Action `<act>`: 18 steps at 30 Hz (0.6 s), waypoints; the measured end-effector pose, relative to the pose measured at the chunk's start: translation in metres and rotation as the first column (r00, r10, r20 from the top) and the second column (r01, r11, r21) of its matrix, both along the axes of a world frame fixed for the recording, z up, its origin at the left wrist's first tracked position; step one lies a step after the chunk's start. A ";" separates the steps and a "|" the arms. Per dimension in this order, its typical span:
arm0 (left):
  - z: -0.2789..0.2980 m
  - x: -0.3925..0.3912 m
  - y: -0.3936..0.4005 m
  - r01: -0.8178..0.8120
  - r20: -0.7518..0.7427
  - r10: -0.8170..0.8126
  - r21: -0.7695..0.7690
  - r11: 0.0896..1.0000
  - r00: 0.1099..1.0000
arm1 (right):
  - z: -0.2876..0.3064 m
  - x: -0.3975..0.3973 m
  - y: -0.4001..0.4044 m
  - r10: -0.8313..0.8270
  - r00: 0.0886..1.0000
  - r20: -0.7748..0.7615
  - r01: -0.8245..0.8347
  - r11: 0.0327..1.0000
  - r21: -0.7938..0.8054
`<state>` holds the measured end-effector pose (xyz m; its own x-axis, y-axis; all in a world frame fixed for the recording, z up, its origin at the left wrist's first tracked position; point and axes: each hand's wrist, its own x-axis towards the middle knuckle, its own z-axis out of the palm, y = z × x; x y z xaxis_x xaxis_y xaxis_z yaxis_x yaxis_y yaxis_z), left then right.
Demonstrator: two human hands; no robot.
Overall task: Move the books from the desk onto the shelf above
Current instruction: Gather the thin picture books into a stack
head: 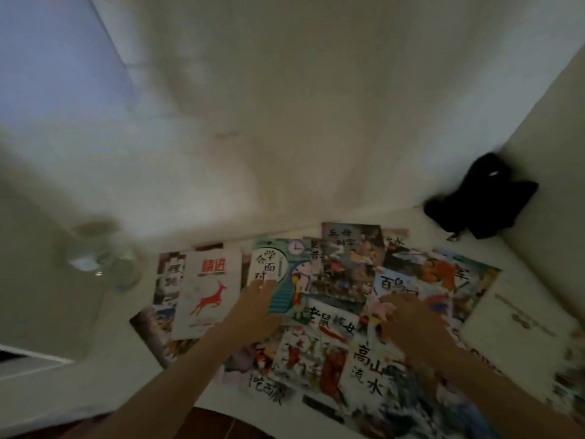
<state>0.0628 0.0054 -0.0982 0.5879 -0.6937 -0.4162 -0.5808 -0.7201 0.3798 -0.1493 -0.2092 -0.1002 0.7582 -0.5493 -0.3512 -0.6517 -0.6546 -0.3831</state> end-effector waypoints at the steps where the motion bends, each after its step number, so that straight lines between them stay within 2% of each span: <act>1: -0.017 0.000 -0.011 0.015 -0.008 -0.015 0.018 1.000 1.000 | -0.010 -0.004 -0.003 -0.047 0.999 0.008 0.047 0.999 -0.002; 3: -0.041 0.005 -0.030 -0.039 0.015 0.038 0.029 0.999 0.999 | -0.025 -0.010 -0.008 -0.104 0.994 0.028 0.104 0.994 -0.023; 6: -0.055 0.019 -0.049 -0.223 0.024 0.222 0.044 0.974 0.975 | -0.041 -0.015 -0.010 -0.092 0.996 -0.004 0.092 0.994 -0.066; 9: -0.054 0.024 -0.061 -0.282 0.165 0.255 0.162 0.946 0.953 | -0.053 -0.014 -0.011 -0.101 0.995 -0.025 0.098 0.991 -0.096; 11: -0.057 0.020 -0.064 -0.318 0.291 0.277 0.104 0.942 0.916 | -0.060 -0.011 -0.008 -0.115 0.993 -0.004 0.114 0.989 -0.098; 12: -0.060 0.020 -0.064 -0.358 0.297 0.326 0.058 0.932 0.897 | -0.064 -0.010 -0.006 -0.123 0.992 -0.002 0.122 0.988 -0.096; 15: -0.061 0.030 -0.065 -0.434 0.161 0.414 0.118 0.893 0.896 | -0.066 -0.013 -0.001 -0.145 0.989 0.040 0.149 0.982 -0.116; 17: -0.058 0.040 -0.062 -0.502 0.095 0.494 0.085 0.861 0.864 | -0.065 -0.023 0.003 -0.156 0.982 0.107 0.168 0.980 -0.108; 18: -0.056 0.043 -0.059 -0.552 0.014 0.552 0.042 0.832 0.833 | -0.064 -0.029 0.005 -0.159 0.978 0.137 0.173 0.980 -0.101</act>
<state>0.1058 -0.0537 -0.1547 0.8684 -0.2347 -0.4369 -0.0818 -0.9366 0.3406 -0.1783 -0.2045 -0.1640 0.6878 -0.7014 -0.1871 -0.7053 -0.5847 -0.4008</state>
